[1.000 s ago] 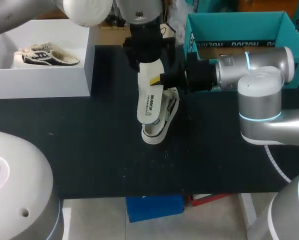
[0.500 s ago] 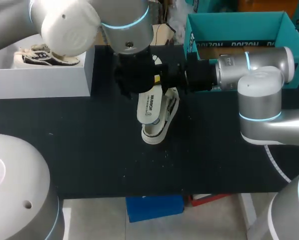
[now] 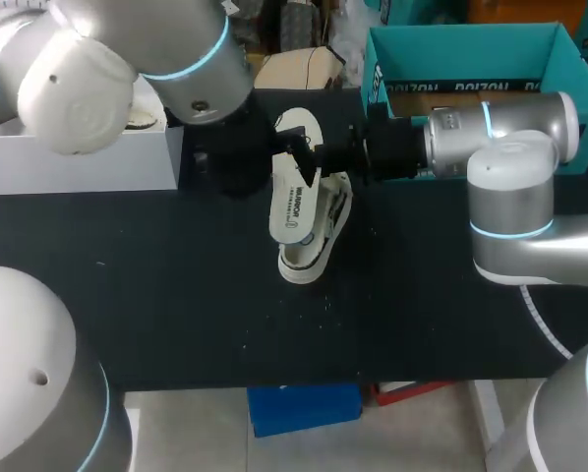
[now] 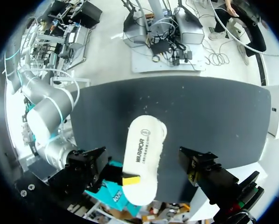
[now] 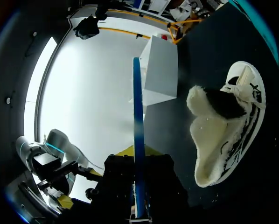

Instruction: Take the shoe out of the shoebox, open the shoe tongue, remove and reinsert the insole, then place the shoe into the shoebox

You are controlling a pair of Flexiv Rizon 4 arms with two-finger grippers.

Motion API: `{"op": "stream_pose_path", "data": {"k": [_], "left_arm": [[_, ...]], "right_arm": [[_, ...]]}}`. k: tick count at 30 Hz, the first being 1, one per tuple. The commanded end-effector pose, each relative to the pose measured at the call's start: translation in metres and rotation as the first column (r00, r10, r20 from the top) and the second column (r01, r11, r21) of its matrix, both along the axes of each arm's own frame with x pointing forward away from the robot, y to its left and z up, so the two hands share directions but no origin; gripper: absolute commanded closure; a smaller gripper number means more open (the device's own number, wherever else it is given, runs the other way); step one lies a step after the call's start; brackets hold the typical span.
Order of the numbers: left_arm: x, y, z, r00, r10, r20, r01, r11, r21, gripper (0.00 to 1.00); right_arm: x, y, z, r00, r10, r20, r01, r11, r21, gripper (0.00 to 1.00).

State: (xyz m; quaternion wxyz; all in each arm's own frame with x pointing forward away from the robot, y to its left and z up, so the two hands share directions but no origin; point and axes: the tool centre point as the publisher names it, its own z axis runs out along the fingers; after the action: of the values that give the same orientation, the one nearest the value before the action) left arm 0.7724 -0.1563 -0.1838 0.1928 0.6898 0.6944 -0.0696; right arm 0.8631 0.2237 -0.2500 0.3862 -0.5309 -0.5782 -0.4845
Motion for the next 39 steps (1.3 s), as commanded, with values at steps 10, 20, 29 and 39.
{"op": "stream_pose_path", "data": {"k": [10, 20, 29, 39], "left_arm": [[-0.009, 0.033, -0.007, 0.99, -0.12, 0.07, 0.135, 0.723, -0.678, 0.0], [-0.009, 0.033, -0.007, 0.99, -0.12, 0.07, 0.135, 0.723, -0.678, 0.0], [-0.009, 0.036, -0.012, 0.99, -0.11, 0.084, 0.137, 0.692, -0.709, 0.0], [-0.002, 0.047, -0.024, 0.98, -0.109, 0.167, 0.2, 0.565, -0.801, 0.0]], "right_arm": [[0.0, 0.001, -0.001, 1.0, -0.002, 0.0, 0.002, 1.0, 0.001, 1.0], [0.0, 0.001, -0.001, 1.0, -0.002, 0.0, 0.002, 1.0, 0.001, 1.0], [0.0, 0.001, -0.001, 1.0, -0.002, 0.0, 0.002, 1.0, 0.001, 1.0], [0.0, 0.001, -0.001, 1.0, -0.002, 0.0, 0.002, 1.0, 0.001, 1.0]]}}
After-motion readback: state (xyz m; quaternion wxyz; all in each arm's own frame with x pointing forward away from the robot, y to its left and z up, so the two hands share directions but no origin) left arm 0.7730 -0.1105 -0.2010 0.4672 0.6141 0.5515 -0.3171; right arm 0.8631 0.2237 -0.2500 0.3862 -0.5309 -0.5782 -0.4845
